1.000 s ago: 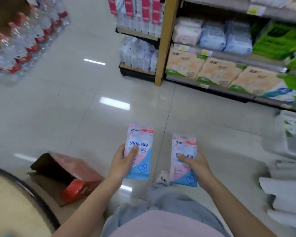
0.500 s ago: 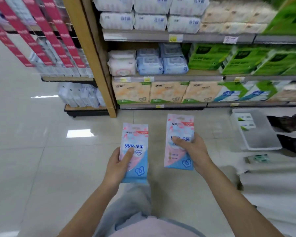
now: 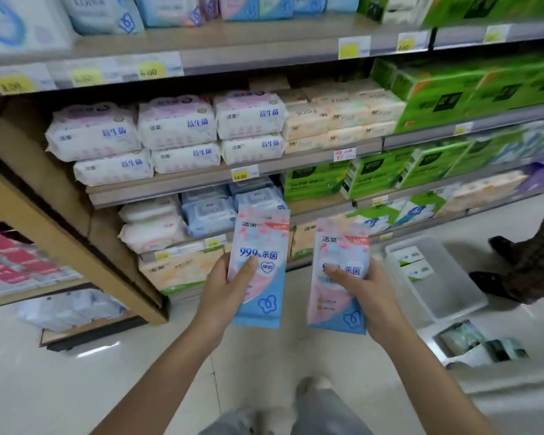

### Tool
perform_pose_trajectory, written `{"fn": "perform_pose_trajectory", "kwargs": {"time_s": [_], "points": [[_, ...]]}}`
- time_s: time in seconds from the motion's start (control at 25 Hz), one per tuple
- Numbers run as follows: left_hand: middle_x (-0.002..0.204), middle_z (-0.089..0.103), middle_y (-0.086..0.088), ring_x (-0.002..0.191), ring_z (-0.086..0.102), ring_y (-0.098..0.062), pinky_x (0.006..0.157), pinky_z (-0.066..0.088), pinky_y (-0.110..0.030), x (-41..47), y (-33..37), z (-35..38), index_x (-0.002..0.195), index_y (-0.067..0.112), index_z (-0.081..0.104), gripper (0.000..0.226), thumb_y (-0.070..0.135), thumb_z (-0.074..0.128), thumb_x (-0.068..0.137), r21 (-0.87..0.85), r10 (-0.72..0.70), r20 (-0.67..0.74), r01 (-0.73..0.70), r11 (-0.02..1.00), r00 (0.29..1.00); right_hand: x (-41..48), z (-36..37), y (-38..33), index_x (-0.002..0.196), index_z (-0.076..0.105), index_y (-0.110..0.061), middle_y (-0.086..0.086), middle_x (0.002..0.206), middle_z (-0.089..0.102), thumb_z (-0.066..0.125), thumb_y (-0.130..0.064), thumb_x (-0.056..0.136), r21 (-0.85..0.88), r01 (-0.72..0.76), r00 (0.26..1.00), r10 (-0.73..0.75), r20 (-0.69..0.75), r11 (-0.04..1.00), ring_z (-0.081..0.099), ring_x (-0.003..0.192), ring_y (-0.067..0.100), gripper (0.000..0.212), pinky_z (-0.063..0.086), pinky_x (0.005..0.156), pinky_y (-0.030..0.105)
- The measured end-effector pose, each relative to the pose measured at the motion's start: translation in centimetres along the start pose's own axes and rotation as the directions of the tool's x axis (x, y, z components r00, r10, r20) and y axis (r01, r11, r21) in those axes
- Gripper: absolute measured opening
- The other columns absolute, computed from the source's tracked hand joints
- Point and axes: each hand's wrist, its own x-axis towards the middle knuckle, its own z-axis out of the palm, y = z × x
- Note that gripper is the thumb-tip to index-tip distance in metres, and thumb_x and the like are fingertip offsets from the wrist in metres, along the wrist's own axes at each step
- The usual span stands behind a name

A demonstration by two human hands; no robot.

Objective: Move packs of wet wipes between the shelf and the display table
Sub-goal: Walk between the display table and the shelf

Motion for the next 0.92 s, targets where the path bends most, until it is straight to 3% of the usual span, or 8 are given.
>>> {"fn": "perform_pose_trajectory", "kwargs": {"time_s": [0.2, 0.4, 0.48, 0.68, 0.84, 0.92], "points": [[0.100, 0.073, 0.004, 0.090, 0.070, -0.012, 0.071, 0.054, -0.023, 7.3, 3.6, 7.1, 0.103, 0.024, 0.063, 0.017, 0.032, 0.061, 0.089, -0.036, 0.052, -0.029, -0.053, 0.998, 0.998, 9.0, -3.4, -5.2, 0.107, 0.063, -0.008, 0.016, 0.099, 0.073, 0.083, -0.015, 0.060, 0.012, 0.044, 0.998, -0.045, 0.043, 0.999, 0.071, 0.083, 0.032, 0.052, 0.057, 0.072, 0.043], [0.091, 0.073, 0.010, 0.074, 0.069, 0.003, 0.057, 0.048, -0.009, 12.0, 8.2, 12.9, 0.107, 0.020, 0.063, 0.020, 0.030, 0.060, 0.089, -0.136, 0.107, -0.149, -0.128, 0.982, 0.983, 17.7, -5.2, -13.9, 0.100, 0.065, -0.016, 0.007, 0.095, 0.075, 0.081, -0.011, 0.070, -0.075, 0.159, 0.972, -0.143, 0.186, 0.984, 0.072, 0.085, 0.029, 0.034, 0.057, 0.075, 0.042], [0.091, 0.074, 0.009, 0.075, 0.069, 0.002, 0.058, 0.049, -0.009, 13.6, 10.3, 14.0, 0.108, 0.019, 0.063, 0.024, 0.030, 0.060, 0.088, -0.140, 0.139, -0.196, -0.167, 0.976, 0.971, 20.8, -4.7, -17.8, 0.104, 0.064, -0.016, 0.005, 0.095, 0.075, 0.083, -0.016, 0.068, -0.083, 0.218, 0.952, -0.193, 0.238, 0.972, 0.072, 0.085, 0.026, 0.041, 0.056, 0.074, 0.040], [0.102, 0.074, 0.001, 0.092, 0.071, -0.012, 0.077, 0.055, -0.025, 17.7, 16.6, 13.2, 0.110, 0.017, 0.063, 0.041, 0.040, 0.062, 0.076, -0.102, 0.278, -0.312, -0.322, 0.941, 0.909, 27.0, 0.0, -25.6, 0.113, 0.061, -0.013, 0.005, 0.102, 0.074, 0.081, -0.023, 0.069, -0.057, 0.354, 0.886, -0.316, 0.341, 0.933, 0.071, 0.091, 0.027, 0.049, 0.056, 0.078, 0.043], [0.090, 0.075, 0.008, 0.081, 0.071, -0.006, 0.068, 0.057, -0.020, 21.5, 22.0, 9.8, 0.098, 0.022, 0.063, 0.017, 0.030, 0.061, 0.084, -0.079, 0.372, -0.397, -0.435, 0.897, 0.839, 30.8, 6.6, -30.6, 0.112, 0.061, -0.012, 0.005, 0.104, 0.073, 0.070, -0.009, 0.082, 0.047, 0.456, 0.803, -0.434, 0.408, 0.889, 0.070, 0.095, 0.026, 0.032, 0.057, 0.084, 0.042], [0.085, 0.075, 0.012, 0.079, 0.070, -0.004, 0.066, 0.056, -0.019, 23.6, 24.3, 7.7, 0.097, 0.020, 0.063, 0.018, 0.032, 0.062, 0.084, -0.069, 0.398, -0.438, -0.471, 0.879, 0.806, 33.1, 10.6, -32.7, 0.114, 0.057, -0.008, 0.009, 0.108, 0.070, 0.065, -0.005, 0.085, 0.094, 0.484, 0.766, -0.473, 0.435, 0.870, 0.067, 0.101, 0.030, 0.031, 0.055, 0.087, 0.043]]}}
